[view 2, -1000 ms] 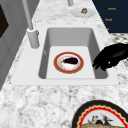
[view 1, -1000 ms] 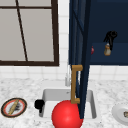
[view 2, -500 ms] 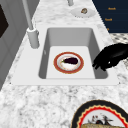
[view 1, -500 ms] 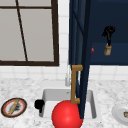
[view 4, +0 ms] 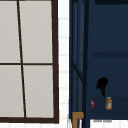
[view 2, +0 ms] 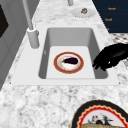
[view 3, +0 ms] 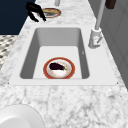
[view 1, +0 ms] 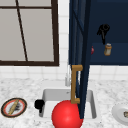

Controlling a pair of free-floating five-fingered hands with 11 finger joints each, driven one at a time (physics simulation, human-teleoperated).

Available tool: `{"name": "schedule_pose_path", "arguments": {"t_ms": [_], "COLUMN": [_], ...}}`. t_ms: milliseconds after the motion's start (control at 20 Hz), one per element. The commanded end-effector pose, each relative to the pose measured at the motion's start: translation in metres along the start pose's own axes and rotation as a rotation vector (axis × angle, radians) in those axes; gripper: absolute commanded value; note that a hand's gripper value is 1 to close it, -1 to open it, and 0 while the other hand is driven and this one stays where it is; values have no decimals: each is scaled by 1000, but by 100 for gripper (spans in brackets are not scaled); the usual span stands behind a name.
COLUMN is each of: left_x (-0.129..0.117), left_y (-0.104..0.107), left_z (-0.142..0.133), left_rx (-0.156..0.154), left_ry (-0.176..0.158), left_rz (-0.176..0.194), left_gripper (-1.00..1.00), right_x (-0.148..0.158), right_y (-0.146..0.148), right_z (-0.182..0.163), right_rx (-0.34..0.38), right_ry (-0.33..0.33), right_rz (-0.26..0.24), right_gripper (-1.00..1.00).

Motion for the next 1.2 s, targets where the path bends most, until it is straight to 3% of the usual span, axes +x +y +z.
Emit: {"name": "schedule_pose_path", "arguments": {"t_ms": [0, 200, 400, 550, 700, 1150], "left_x": [0, 0, 0, 0, 0, 0], "left_y": [0, 0, 0, 0, 0, 0], "left_z": [0, 0, 0, 0, 0, 0], "left_rx": [0, 0, 0, 0, 0, 0], "left_ry": [0, 0, 0, 0, 0, 0], "left_rz": [0, 0, 0, 0, 0, 0], "left_gripper": [0, 0, 0, 0, 0, 0], "right_x": [24, 46, 60, 71, 72, 70], "right_y": [5, 16, 35, 49, 57, 82], "right_z": [4, 25, 53, 67, 40, -46], "right_rx": [29, -2, -14, -19, 58, 161], "right_ry": [-40, -10, -8, -20, -38, -112], "right_rz": [37, 43, 3, 2, 58, 54], "right_gripper": [-100, -100, -100, -100, -100, -100]}}
